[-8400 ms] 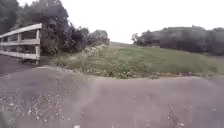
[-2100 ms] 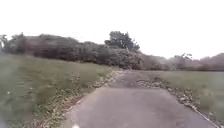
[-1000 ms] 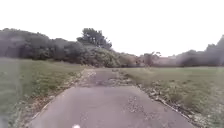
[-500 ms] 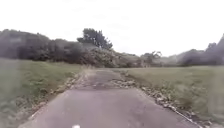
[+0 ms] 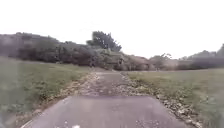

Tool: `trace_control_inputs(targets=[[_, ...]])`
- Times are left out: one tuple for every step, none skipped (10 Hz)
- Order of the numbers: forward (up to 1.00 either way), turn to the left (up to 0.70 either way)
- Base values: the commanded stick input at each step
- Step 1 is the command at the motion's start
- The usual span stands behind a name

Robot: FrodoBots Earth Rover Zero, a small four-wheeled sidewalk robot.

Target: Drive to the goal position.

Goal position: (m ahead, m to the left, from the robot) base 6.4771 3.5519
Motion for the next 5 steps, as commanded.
trace_control_inputs(targets=[[0.7,0.0],[0.7,0.0],[0.7,0.0],[0.7,0.0],[0.7,0.0]])
